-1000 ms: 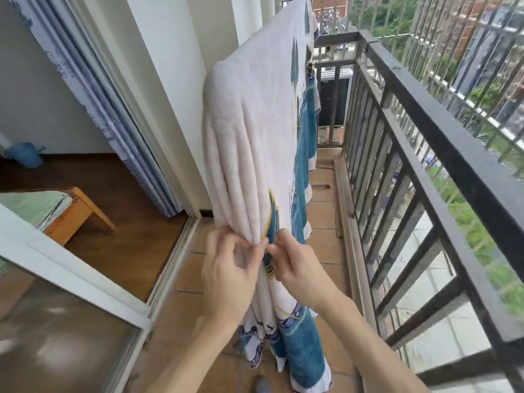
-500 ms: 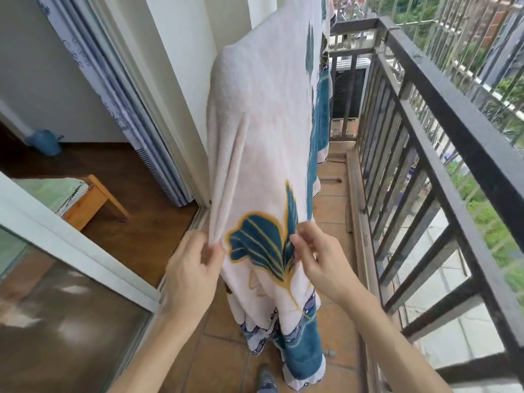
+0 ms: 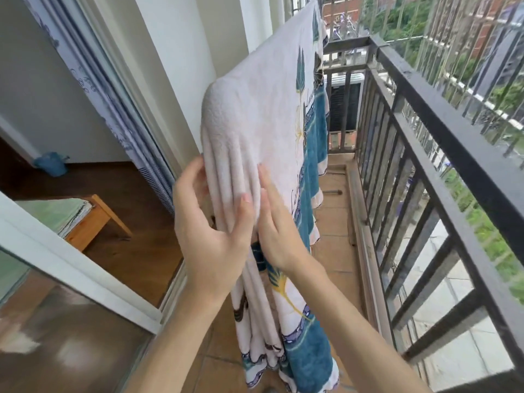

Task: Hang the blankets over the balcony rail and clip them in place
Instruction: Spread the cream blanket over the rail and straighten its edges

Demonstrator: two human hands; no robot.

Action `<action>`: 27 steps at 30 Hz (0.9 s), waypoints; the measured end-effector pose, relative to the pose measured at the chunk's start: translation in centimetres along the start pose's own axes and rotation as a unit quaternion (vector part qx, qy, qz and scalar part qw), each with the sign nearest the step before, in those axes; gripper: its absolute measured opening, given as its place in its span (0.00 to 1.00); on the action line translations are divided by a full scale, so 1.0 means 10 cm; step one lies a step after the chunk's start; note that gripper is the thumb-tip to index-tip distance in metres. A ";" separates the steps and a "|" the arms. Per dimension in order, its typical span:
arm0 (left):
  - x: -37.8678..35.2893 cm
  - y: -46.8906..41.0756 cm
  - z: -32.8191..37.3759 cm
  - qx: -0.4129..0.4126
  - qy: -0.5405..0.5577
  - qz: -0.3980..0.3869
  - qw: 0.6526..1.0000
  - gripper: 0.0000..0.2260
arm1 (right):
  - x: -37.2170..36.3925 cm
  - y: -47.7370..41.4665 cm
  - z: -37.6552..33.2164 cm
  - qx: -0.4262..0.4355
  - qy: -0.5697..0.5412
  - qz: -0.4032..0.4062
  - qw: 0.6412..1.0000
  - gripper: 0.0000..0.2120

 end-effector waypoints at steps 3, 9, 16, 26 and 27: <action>0.00 -0.17 0.18 -0.100 -0.064 0.032 0.992 0.26 | -0.23 0.35 0.39 -0.117 -0.075 -0.063 0.988 0.32; -0.15 -0.21 -0.03 -0.063 -0.027 0.007 0.998 0.33 | 0.01 1.22 1.22 -0.281 0.012 -0.146 0.949 0.19; -0.22 -0.26 -0.09 -0.052 0.025 0.021 0.998 0.34 | 0.16 1.32 1.40 -0.285 0.062 -0.081 0.953 0.36; -0.13 -0.65 -0.50 0.127 0.314 -0.068 0.938 0.21 | 0.40 0.23 -0.57 -0.015 0.042 0.103 0.994 0.17; -0.12 -0.73 -0.55 0.106 0.298 -0.082 0.945 0.17 | 0.33 0.19 -0.73 0.022 0.060 0.132 0.989 0.17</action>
Point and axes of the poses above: each hand's wrist, its own y-axis away from the middle knuckle, its own x-axis out of the back of the hand, z = x × y, the point moved 3 cm from there along -y, towards the middle knuckle, and after that the axes turned 1 degree about z, right-handed, at the moved point
